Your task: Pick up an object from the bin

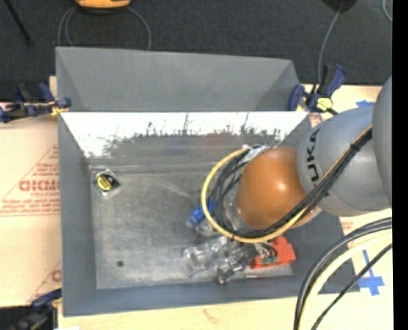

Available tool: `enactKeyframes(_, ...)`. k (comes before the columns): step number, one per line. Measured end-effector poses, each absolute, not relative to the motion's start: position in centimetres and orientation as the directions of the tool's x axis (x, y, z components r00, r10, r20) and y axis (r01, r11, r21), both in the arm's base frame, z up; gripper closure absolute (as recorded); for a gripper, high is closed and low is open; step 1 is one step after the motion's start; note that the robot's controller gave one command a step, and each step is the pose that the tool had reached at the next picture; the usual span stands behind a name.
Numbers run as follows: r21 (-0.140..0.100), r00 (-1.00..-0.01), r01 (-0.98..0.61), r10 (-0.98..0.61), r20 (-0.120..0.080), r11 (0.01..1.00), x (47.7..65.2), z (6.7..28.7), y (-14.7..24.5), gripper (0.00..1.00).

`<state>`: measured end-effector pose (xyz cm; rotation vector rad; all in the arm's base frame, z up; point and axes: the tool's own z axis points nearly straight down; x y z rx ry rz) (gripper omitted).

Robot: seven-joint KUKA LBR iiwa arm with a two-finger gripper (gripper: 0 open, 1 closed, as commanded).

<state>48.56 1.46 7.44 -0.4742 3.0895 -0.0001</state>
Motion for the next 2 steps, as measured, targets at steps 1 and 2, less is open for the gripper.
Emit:
enactKeyframes(1,-0.003,-0.955,-0.295,-0.295,-0.03,0.955,48.9,7.6,1.6,1.0)
enactKeyframes(2,-0.002,-0.951,-0.31,-0.31,-0.009,0.951,49.4,20.2,3.0,1.0)
